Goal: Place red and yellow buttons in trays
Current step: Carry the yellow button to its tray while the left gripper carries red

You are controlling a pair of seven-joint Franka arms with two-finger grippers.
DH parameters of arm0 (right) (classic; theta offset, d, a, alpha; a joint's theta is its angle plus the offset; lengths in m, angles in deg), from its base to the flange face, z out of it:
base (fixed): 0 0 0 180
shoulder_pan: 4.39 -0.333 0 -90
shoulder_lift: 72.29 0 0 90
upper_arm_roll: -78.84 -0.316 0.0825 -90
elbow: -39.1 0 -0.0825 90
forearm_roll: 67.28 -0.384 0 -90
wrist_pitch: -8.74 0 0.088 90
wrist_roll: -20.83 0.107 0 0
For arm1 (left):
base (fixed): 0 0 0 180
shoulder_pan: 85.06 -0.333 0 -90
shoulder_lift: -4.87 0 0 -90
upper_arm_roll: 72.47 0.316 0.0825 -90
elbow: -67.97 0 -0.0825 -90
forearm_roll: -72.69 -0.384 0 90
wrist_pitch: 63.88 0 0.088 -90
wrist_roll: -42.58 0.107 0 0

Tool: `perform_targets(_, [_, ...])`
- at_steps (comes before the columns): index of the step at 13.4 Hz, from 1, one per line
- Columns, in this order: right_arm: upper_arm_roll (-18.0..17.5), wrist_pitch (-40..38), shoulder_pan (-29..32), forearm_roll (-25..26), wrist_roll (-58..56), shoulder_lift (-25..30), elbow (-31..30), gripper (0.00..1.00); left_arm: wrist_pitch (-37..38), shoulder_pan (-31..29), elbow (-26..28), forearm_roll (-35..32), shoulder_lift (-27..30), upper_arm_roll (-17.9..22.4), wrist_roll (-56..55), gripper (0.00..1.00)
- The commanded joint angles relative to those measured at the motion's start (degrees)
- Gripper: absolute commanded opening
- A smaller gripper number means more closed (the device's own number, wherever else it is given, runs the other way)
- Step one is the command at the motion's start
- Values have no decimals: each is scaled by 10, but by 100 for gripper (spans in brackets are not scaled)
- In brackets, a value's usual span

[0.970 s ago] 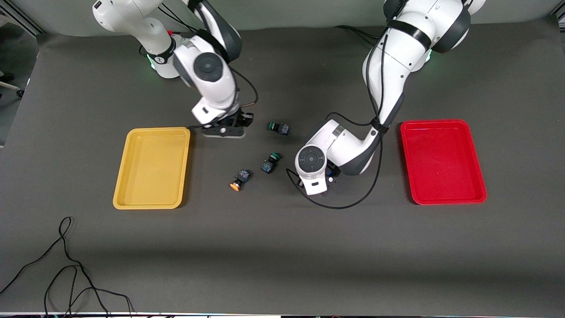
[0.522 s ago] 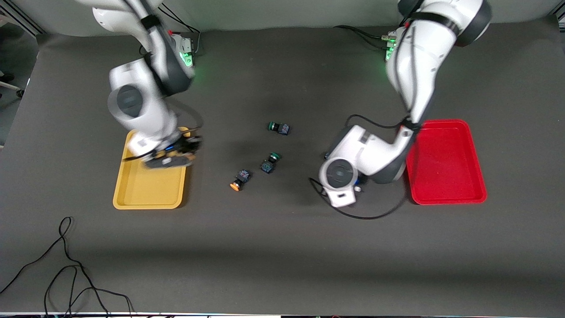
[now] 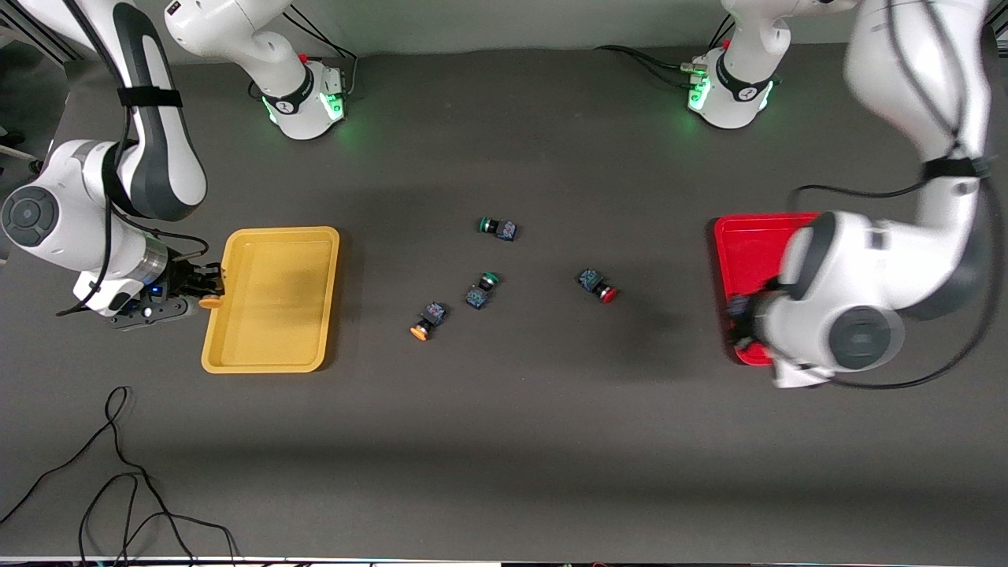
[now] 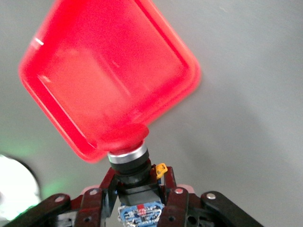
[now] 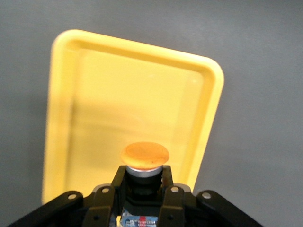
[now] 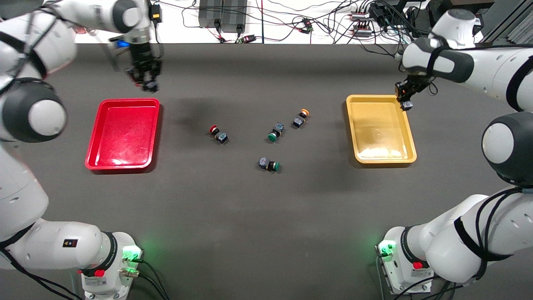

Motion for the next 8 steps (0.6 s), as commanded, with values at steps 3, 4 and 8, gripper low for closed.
perform_targets(3, [-3,114,10,-206,-158,-159,-26,23,-259,-60,349,-50,133,-5,73,0])
perform_targets(4, [-6,119,9,-267,-203,-188,-21,23,-333,-70,408,-51,135,-4,73,0])
perform_targets(8, [-6,116,9,-313,-236,-206,-14,25,-524,-126,531,-53,128,-4,110,0])
